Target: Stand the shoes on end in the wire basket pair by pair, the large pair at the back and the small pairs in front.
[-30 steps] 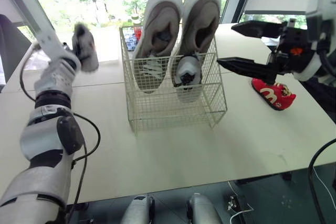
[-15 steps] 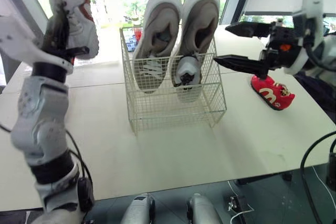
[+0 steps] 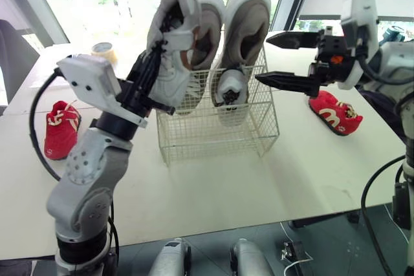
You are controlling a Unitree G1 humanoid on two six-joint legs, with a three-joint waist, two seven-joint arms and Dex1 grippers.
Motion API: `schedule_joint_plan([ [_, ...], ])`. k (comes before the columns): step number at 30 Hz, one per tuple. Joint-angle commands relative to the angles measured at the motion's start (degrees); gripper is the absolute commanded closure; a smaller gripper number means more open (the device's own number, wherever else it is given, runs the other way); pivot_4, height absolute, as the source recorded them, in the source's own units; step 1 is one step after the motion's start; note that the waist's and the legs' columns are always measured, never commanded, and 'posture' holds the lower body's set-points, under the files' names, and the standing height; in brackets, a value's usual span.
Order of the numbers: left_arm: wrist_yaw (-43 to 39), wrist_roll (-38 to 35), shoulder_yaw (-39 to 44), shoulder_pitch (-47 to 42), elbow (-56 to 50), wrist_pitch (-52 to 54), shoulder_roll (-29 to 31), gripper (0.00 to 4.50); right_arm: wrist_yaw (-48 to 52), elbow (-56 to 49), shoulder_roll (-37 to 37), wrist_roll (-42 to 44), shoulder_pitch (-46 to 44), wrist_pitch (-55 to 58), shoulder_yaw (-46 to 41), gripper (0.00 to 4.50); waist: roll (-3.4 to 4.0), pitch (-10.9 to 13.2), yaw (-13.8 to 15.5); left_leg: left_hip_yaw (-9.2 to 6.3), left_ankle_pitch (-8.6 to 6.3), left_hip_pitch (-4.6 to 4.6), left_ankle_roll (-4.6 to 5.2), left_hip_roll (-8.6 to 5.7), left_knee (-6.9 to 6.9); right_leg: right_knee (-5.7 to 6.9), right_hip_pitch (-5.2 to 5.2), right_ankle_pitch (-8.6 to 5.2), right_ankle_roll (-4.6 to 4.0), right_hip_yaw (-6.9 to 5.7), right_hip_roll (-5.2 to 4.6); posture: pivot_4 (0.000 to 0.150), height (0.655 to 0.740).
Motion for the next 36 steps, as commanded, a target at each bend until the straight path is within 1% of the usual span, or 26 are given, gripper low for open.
schedule_joint_plan([
  [1, -2.06, 6.08, -2.84, 0.10, 3.44, -8.27, -2.33, 4.47, 0.07, -1.93, -1.72, 0.14, -2.36, 1.06, -2.16, 0.00, 0.00, 0.00, 0.15, 0.00, 0.00, 0.00, 0.01, 0.00, 0.00, 0.00, 0.00, 0.00, 0.00, 0.00, 0.00, 0.150, 0.7400],
  [6, -5.04, 11.29, -4.71, 0.48, 11.22, -17.12, -5.57, 4.47, -0.31, -3.00, -2.82, 0.51, -3.21, 3.33, -2.56, 0.00, 0.00, 0.00, 0.76, 0.01, -0.07, 0.00, 0.12, 0.00, 0.03, -0.07, 0.06, 0.00, 0.00, -0.02, -0.01, 0.150, 0.7400],
  [8, -4.94, 13.84, -5.90, 0.33, 15.82, -21.47, -8.10, 4.47, 0.21, -3.27, -3.95, 0.30, -2.98, 3.77, -2.95, 0.00, 0.01, -0.01, 1.09, 0.01, -0.07, 0.00, 0.12, 0.00, 0.03, -0.09, 0.05, 0.00, 0.00, -0.02, -0.01, 0.150, 0.7400],
  [11, -6.53, 14.57, -6.74, 0.98, 19.33, -25.11, -10.39, 4.47, 0.34, -3.81, -4.82, 0.87, -3.09, 4.81, -3.63, 0.00, 0.01, -0.01, 1.34, 0.01, -0.10, 0.00, 0.17, 0.00, 0.06, -0.14, 0.10, 0.04, 0.03, -0.04, -0.01, 0.150, 0.7400],
  [14, -8.58, 15.60, -7.82, 1.72, 22.48, -28.34, -11.47, 4.47, -0.28, -4.83, -5.18, 1.29, -3.19, 5.95, -4.17, 0.00, 0.01, -0.01, 1.32, 0.01, -0.16, 0.00, 0.28, 0.00, 0.08, -0.19, 0.12, 0.07, 0.04, -0.04, -0.01, 0.150, 0.7400],
  [20, -12.53, 16.79, -8.34, 1.90, 28.76, -33.71, -11.77, 4.47, -2.03, -7.26, -5.37, 2.44, -2.67, 8.09, -5.47, 0.00, 0.07, -0.04, 1.40, 0.00, -0.24, 0.02, 0.41, 0.00, 0.08, -0.21, 0.17, 0.07, 0.03, -0.05, -0.02, 0.150, 0.7400],
  [22, -13.36, 18.31, -8.73, 1.73, 31.25, -36.39, -11.62, 4.47, -2.40, -7.89, -5.64, 2.74, -1.81, 8.50, -6.24, 0.00, 0.09, -0.05, 1.42, -0.01, -0.25, 0.02, 0.44, 0.00, 0.09, -0.23, 0.19, 0.08, 0.04, -0.06, -0.03, 0.150, 0.7400],
  [29, -13.49, 21.57, -8.07, 0.98, 36.01, -43.00, -11.89, 4.47, -3.79, -9.74, -5.81, 4.05, -0.75, 10.11, -7.60, 0.00, 0.19, -0.11, 1.37, -0.01, -0.28, 0.11, 0.49, -0.01, 0.09, -0.29, 0.32, 0.08, 0.05, -0.09, -0.04, 0.150, 0.7400],
  [32, -13.13, 22.30, -7.82, -1.25, 36.74, -44.62, -11.98, 4.47, -4.09, -9.76, -5.83, 4.23, -0.70, 10.24, -7.65, 0.00, 0.19, -0.11, 1.42, -0.01, -0.29, 0.12, 0.50, -0.01, 0.09, -0.29, 0.33, 0.08, 0.05, -0.09, -0.04, 0.150, 0.7400],
  [36, -12.20, 25.41, -7.22, -5.25, 38.20, -49.32, -11.50, 4.47, -4.04, -9.78, -5.69, 4.05, -0.40, 9.95, -7.42, 0.00, 0.19, -0.11, 1.56, -0.03, -0.29, 0.10, 0.50, -0.01, 0.12, -0.30, 0.35, 0.10, 0.08, -0.13, -0.03, 0.150, 0.7400],
])
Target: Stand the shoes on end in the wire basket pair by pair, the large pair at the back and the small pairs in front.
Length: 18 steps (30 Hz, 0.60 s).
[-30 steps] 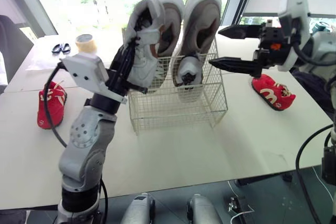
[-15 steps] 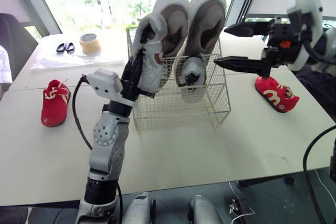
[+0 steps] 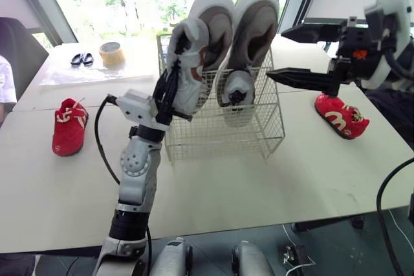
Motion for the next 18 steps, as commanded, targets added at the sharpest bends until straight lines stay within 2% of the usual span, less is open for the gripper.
schedule_joint_plan([
  [1, 0.69, 3.13, 0.29, -3.20, -0.21, -4.20, 0.36, 4.47, -0.40, -1.23, -0.87, 0.42, -0.34, -0.41, -1.70, 0.00, -0.01, 0.00, 0.02, 0.00, 0.00, 0.00, 0.00, 0.00, 0.00, 0.00, 0.00, 0.00, 0.00, 0.00, 0.00, 0.150, 0.7400],
  [8, 1.18, 4.71, -0.19, -3.15, 1.10, -6.69, -0.24, 4.47, -0.45, -1.37, -1.38, 0.68, -0.69, -0.05, -1.65, 0.00, -0.01, 0.01, 0.27, 0.00, -0.02, -0.04, 0.04, -0.02, 0.00, -0.07, -0.01, 0.01, 0.02, 0.00, -0.01, 0.150, 0.7400],
  [18, 1.33, 7.21, -1.55, 2.67, 10.94, -12.76, -1.99, 4.47, 0.06, -1.55, -2.38, 0.77, -1.53, 0.97, -1.14, 0.00, 0.08, -0.05, 1.24, 0.01, -0.02, 0.01, 0.04, -0.01, 0.00, -0.08, 0.03, 0.02, 0.02, 0.00, -0.02, 0.150, 0.7400],
])
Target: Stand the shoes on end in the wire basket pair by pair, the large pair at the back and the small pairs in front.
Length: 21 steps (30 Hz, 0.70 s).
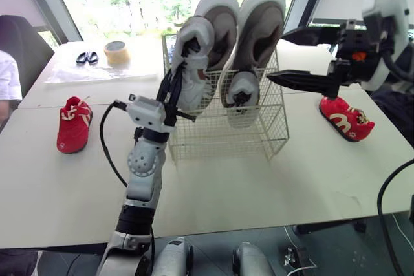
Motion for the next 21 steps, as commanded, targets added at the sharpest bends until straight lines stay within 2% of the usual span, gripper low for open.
schedule_joint_plan([
  [1, -0.40, 2.07, -1.55, 2.39, 5.10, -1.78, 0.06, 4.47, 0.28, -1.05, -1.65, 0.53, -2.13, 0.16, -1.01, 0.00, 0.08, -0.05, 0.03, 0.00, 0.00, 0.03, 0.00, 0.00, 0.00, -0.02, 0.04, 0.00, 0.00, 0.00, 0.00, 0.150, 0.7400],
  [4, -0.54, 2.47, -2.00, 3.05, 6.69, -3.16, 0.06, 4.47, 0.28, -1.05, -1.71, 0.60, -2.48, 0.46, -0.92, 0.00, 0.22, -0.13, 0.03, 0.00, -0.06, 0.23, 0.09, 0.00, -0.02, -0.10, 0.25, 0.00, 0.00, 0.00, -0.01, 0.150, 0.7400],
  [5, -0.90, 2.42, -2.28, 3.38, 7.09, -3.19, 0.12, 4.14, 0.32, -0.97, -1.59, 0.48, -2.53, 0.40, -0.79, 0.00, 0.25, -0.15, 0.03, 0.00, -0.07, 0.29, 0.10, 0.00, -0.02, -0.13, 0.32, 0.00, 0.00, 0.00, -0.01, 0.150, 0.7400],
  [7, -1.48, 2.02, -2.61, 3.91, 7.23, -2.79, 0.20, 3.43, 0.28, -0.93, -1.34, 0.43, -2.56, 0.40, -0.70, 0.00, 0.35, -0.22, 0.03, 0.00, -0.09, 0.33, 0.13, 0.00, -0.02, -0.17, 0.38, 0.00, -0.01, 0.00, -0.01, 0.150, 0.7400],
  [13, -2.07, 1.22, -2.27, 1.87, 7.27, -1.08, 0.17, 0.41, 0.04, -0.81, -0.31, 0.37, -2.28, -0.15, -0.41, 0.00, 0.41, -0.25, 0.55, -0.07, -0.09, 0.37, 0.14, -0.04, 0.00, -0.22, 0.52, 0.06, -0.09, -0.11, -0.09, 0.150, 0.7400],
  [14, -2.11, 1.14, -2.20, 1.32, 7.42, -0.90, 0.20, 0.03, -0.05, -0.80, -0.13, 0.40, -2.24, -0.24, -0.38, 0.00, 0.41, -0.25, 0.69, -0.07, -0.09, 0.40, 0.14, -0.05, 0.00, -0.23, 0.55, 0.06, -0.09, -0.11, -0.10, 0.150, 0.7400],
  [21, -3.64, 0.09, -2.10, 3.66, 3.14, 2.66, 1.87, 0.03, -0.28, -1.02, 0.54, 0.31, -1.93, -0.42, -0.53, 0.00, 0.41, -0.25, 1.27, -0.06, -0.09, 0.40, 0.14, -0.06, -0.01, -0.26, 0.54, 0.07, -0.08, -0.12, -0.11, 0.150, 0.7400],
])
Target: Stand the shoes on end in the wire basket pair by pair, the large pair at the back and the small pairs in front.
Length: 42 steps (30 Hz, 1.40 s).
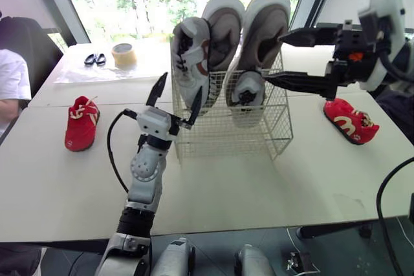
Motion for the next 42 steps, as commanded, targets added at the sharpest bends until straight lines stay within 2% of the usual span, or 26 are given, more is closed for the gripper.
schedule_joint_plan([
  [1, -0.56, -0.66, -0.48, 3.11, -2.38, 4.97, 1.03, 0.03, -0.49, -1.15, -0.23, 0.36, -0.76, -1.04, -1.62, 0.00, 0.01, -0.01, -0.07, 0.00, 0.00, 0.00, 0.00, 0.00, -0.01, -0.01, 0.00, 0.00, 0.00, 0.01, -0.01, 0.150, 0.7400],
  [4, -0.08, -2.03, -0.08, 4.98, -6.85, 13.22, 1.67, 0.03, -0.84, -1.48, -0.04, 0.50, -0.12, -1.09, -1.90, 0.00, 0.02, -0.01, -0.22, 0.01, -0.01, 0.00, 0.01, 0.01, -0.06, -0.02, -0.03, 0.00, 0.00, 0.02, -0.02, 0.150, 0.7400],
  [10, -0.34, -10.49, 1.69, 7.39, -19.53, 28.24, 2.66, 0.03, -1.39, -1.72, 0.44, 0.63, 0.73, -1.53, -2.16, 0.00, 0.05, -0.01, -0.56, -0.01, -0.01, -0.01, 0.01, 0.03, -0.06, -0.03, -0.02, 0.00, 0.00, 0.02, -0.07, 0.150, 0.7400],
  [16, -1.97, -18.70, 7.17, 9.75, -30.65, 38.99, 8.92, 0.03, -1.66, -1.88, 1.12, 0.92, 2.48, -2.07, -2.86, 0.00, 0.04, 0.03, -1.61, -0.02, -0.02, -0.07, 0.03, 0.07, -0.18, -0.19, -0.09, 0.00, 0.00, 0.03, -0.05, 0.150, 0.7400],
  [17, -2.56, -19.58, 8.04, 9.53, -31.66, 40.29, 10.45, 0.03, -1.63, -1.82, 1.27, 0.88, 2.91, -2.32, -2.95, 0.00, 0.05, 0.03, -1.61, -0.01, -0.02, -0.09, 0.03, 0.08, -0.20, -0.20, -0.13, 0.00, 0.00, 0.02, -0.04, 0.150, 0.7400],
  [20, -10.43, -26.08, 13.18, 5.86, -32.14, 46.40, 21.20, 0.03, -1.75, -1.39, 2.35, 0.65, 4.18, -3.28, -2.90, 0.00, 0.00, 0.09, -1.61, -0.03, -0.02, -0.14, 0.02, 0.15, -0.21, -0.22, -0.17, 0.00, 0.00, -0.01, 0.02, 0.150, 0.7400],
  [23, -15.06, -33.29, 15.78, 3.46, -31.17, 52.88, 27.58, 0.03, -1.60, -1.15, 2.46, 0.22, 5.39, -4.12, -3.13, 0.00, 0.10, 0.12, -1.51, -0.02, -0.01, -0.14, 0.01, 0.14, -0.21, -0.24, -0.16, 0.01, -0.03, -0.02, 0.10, 0.150, 0.7400],
  [25, -17.91, -40.51, 17.84, 1.64, -30.70, 59.72, 31.70, 0.03, -1.64, -1.06, 2.15, 0.01, 6.62, -4.42, -3.69, 0.00, 0.08, 0.13, -1.51, -0.01, -0.03, -0.15, 0.04, 0.12, -0.21, -0.41, -0.09, 0.02, -0.05, -0.01, 0.08, 0.150, 0.7400],
  [29, -24.71, -60.37, 22.76, -3.81, -27.95, 75.61, 42.34, 0.03, -2.23, -1.48, -0.69, -0.87, 11.47, -4.23, -7.15, 0.00, -0.02, 0.21, -1.57, -0.04, -0.05, -0.27, 0.07, 0.12, -0.20, -0.49, -0.14, 0.04, -0.06, -0.03, 0.06, 0.150, 0.7400],
  [31, -27.95, -64.95, 23.12, -6.05, -26.56, 79.78, 46.33, 0.03, -2.58, -1.04, -2.52, -2.19, 14.75, -4.66, -9.40, 0.00, 0.09, 0.27, -1.69, -0.08, -0.05, -0.39, 0.07, 0.12, -0.20, -0.49, -0.26, 0.04, -0.06, -0.07, 0.08, 0.150, 0.7400],
  [36, -39.24, -66.24, 18.48, -12.40, -23.74, 84.66, 52.60, 0.03, -7.38, 5.23, -5.75, -9.63, 25.38, -6.22, -16.73, 0.00, 0.10, 0.28, -1.93, -0.04, -0.04, -0.36, 0.06, 0.11, -0.21, -0.52, -0.20, 0.04, -0.06, -0.08, 0.13, 0.150, 0.7400],
  [42, -45.79, -63.22, 12.72, -17.19, -21.06, 84.36, 50.94, 0.03, -12.76, 17.62, -5.27, -17.34, 36.12, -8.56, -22.71, 0.00, 0.11, 0.28, -2.81, 0.02, -0.03, -0.31, 0.07, 0.12, -0.21, -0.50, -0.13, 0.04, -0.05, -0.04, 0.17, 0.150, 0.7400],
])
